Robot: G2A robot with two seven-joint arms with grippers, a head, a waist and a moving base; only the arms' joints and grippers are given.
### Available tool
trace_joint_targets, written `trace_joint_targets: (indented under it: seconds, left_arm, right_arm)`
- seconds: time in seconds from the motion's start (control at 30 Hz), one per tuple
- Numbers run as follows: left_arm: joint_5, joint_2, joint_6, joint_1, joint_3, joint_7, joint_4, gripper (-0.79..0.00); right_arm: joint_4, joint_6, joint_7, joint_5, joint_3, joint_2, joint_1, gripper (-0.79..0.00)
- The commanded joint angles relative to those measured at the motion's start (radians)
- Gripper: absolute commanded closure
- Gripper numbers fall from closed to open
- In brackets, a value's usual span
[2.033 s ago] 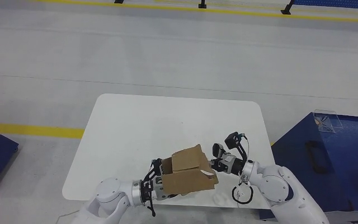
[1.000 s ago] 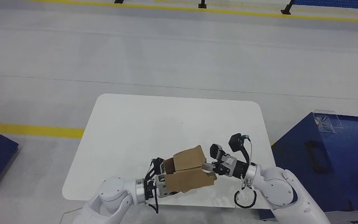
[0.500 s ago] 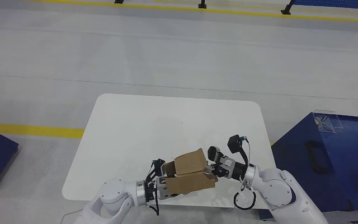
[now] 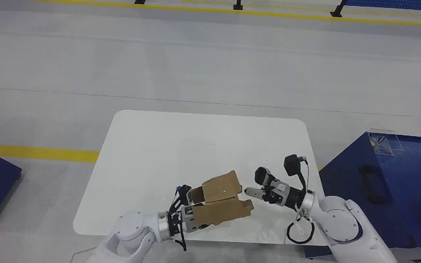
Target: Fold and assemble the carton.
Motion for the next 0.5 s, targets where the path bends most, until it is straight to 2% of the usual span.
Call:
trace_joint_targets:
  seconds: [0.0,0.2,0.47]
  left_arm:
    - [0.002,0.000,-0.009,0.001,-0.005,0.012,0.000,0.000]
    - [0.017,0.000,-0.053,0.010,-0.023,0.085,-0.007,0.000]
    - [0.040,-0.003,-0.088,0.019,-0.023,0.128,-0.012,0.000]
  right_arm:
    - [-0.012,-0.005,0.005,-0.001,0.017,0.003,-0.014,-0.785]
    - [-0.046,-0.037,0.025,-0.045,0.040,0.008,-0.043,-0.785]
    - [-0.050,0.035,-0.036,-0.171,0.000,0.000,-0.033,-0.785]
